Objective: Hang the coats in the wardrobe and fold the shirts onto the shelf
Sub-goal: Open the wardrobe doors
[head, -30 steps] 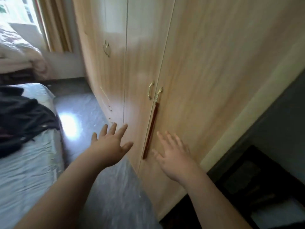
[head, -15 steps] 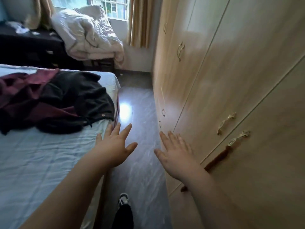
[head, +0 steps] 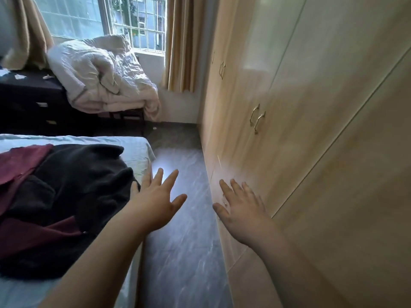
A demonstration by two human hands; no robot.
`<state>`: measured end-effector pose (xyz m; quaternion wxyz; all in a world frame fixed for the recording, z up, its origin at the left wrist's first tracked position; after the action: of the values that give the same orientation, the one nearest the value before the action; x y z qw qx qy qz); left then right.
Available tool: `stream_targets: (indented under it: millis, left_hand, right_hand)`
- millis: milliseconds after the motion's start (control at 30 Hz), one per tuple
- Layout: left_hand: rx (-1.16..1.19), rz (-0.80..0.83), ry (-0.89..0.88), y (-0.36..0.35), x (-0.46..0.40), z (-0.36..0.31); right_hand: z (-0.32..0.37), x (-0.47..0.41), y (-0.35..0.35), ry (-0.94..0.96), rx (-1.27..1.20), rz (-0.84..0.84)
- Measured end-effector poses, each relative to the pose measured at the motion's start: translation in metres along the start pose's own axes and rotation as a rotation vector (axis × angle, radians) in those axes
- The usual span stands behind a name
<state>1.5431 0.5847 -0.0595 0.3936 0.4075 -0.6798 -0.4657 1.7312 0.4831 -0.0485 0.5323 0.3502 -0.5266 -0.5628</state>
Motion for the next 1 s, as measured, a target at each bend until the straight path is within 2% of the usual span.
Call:
stream_targets:
  millis: [233, 433, 700, 867, 1000]
  left_hand:
    - [-0.016, -0.033, 0.004, 0.02, -0.14, 0.008]
    - [-0.065, -0.032, -0.007, 0.034, -0.3, -0.01]
    - [-0.067, -0.101, -0.023, 0.099, -0.505, -0.024]
    - [-0.047, -0.048, 0.014, 0.102, -0.618, -0.005]
    - [-0.044, -0.024, -0.006, 0.109, -0.728, 0.005]
  right_hand:
    - [-0.018, -0.149, 0.022, -0.007, -0.033, -0.017]
    - [-0.053, -0.309, 0.039, 0.008, -0.085, -0.052]
    - [-0.074, -0.528, 0.111, 0.034, -0.115, -0.061]
    - [-0.069, -0.639, 0.124, 0.068, -0.107, -0.023]
    - [-0.086, -0.742, 0.135, 0.013, -0.083, -0.046]
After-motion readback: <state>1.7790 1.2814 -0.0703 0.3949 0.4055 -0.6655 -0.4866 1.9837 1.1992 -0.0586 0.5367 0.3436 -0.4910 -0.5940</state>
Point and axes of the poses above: each hand's wrist, its own x-axis away from the middle knuckle, its own y-axis out of the back of the hand, z = x × y, the point moved 7 cm from there along -x, towards the middle knuckle, and after that the axes turned 4 degrees about y, right-handed, at the moved point
